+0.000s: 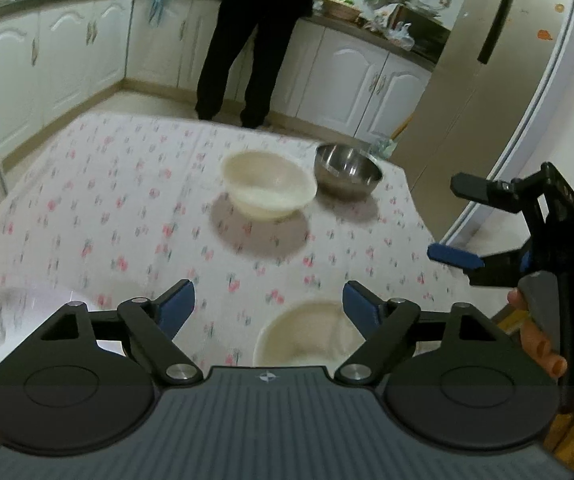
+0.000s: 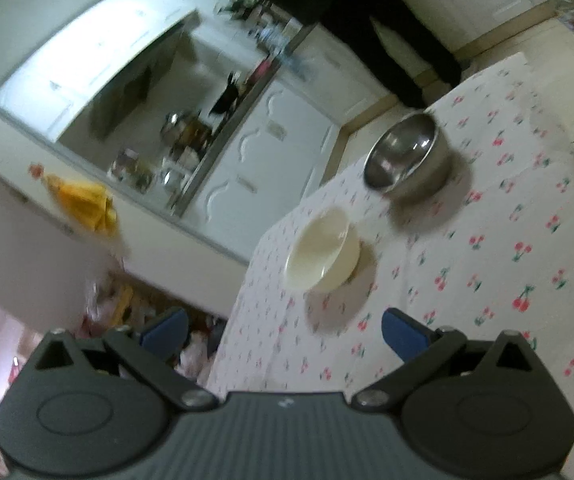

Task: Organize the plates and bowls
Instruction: 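Lower the cream bowl onto the table and open the left gripper, then grasp the rim of the second cream bowl with the left gripper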

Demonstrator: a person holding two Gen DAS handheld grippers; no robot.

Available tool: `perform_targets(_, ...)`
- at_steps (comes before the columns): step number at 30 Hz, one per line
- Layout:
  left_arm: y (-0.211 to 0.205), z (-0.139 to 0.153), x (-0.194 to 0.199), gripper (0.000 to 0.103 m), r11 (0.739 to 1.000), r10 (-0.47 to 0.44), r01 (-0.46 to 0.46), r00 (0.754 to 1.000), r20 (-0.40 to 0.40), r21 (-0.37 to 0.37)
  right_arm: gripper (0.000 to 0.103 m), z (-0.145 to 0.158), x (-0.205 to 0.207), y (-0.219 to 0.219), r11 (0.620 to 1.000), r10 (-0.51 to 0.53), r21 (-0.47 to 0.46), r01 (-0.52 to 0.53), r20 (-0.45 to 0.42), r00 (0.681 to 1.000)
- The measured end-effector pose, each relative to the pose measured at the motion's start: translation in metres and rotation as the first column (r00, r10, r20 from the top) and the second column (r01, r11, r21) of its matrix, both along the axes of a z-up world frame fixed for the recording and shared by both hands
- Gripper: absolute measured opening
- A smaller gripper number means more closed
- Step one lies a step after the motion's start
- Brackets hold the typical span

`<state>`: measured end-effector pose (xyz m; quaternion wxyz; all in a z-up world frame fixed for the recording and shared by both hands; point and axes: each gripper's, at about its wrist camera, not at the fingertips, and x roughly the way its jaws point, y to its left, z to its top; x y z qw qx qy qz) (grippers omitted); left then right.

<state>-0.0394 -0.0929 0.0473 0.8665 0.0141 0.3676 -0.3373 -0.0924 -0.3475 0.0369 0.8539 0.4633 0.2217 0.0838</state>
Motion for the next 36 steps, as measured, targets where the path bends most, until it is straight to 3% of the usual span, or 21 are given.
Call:
perform_targets(6,-0.028,-0.001,0.036,0.101,0.999,0.046,-0.047,0.998,0.040,0.016,0.103,-0.001,0.000,-0.013,0.995,-0.099,0.022,0.098,0.008,0.995)
perform_targets(17,-0.066,-0.025,0.109,0.095,0.992,0.122,-0.123,0.992,0.025,0.038,0.103,-0.005,0.019,-0.013,0.995,-0.074,0.068,0.072,0.034,0.997)
perform_targets(20,-0.071,-0.033,0.124,0.084,0.987,0.152,-0.152,0.988,0.010,0.052,0.103,-0.007,0.025,-0.010,0.996,-0.058,0.074,0.056,0.027,0.998)
perform_targets(22,-0.073,-0.039,0.132,0.070,0.984,0.172,-0.171,0.985,-0.009,0.056,0.103,-0.009,0.030,-0.008,0.996,-0.046,0.076,0.044,0.020,0.999)
perform_targets(28,-0.075,-0.052,0.147,0.043,0.979,0.196,-0.192,0.979,-0.058,0.062,0.103,-0.012,0.037,-0.001,0.997,-0.023,0.071,0.023,0.012,1.000)
perform_targets(32,-0.081,-0.053,0.149,0.035,0.980,0.189,-0.186,0.981,-0.048,0.066,0.103,-0.018,0.041,0.001,0.997,-0.015,0.074,0.015,-0.006,1.000)
perform_targets(36,-0.086,-0.054,0.149,0.019,0.983,0.174,-0.169,0.983,-0.062,0.075,0.103,-0.021,0.043,0.000,0.997,-0.017,0.080,0.018,-0.019,1.000)
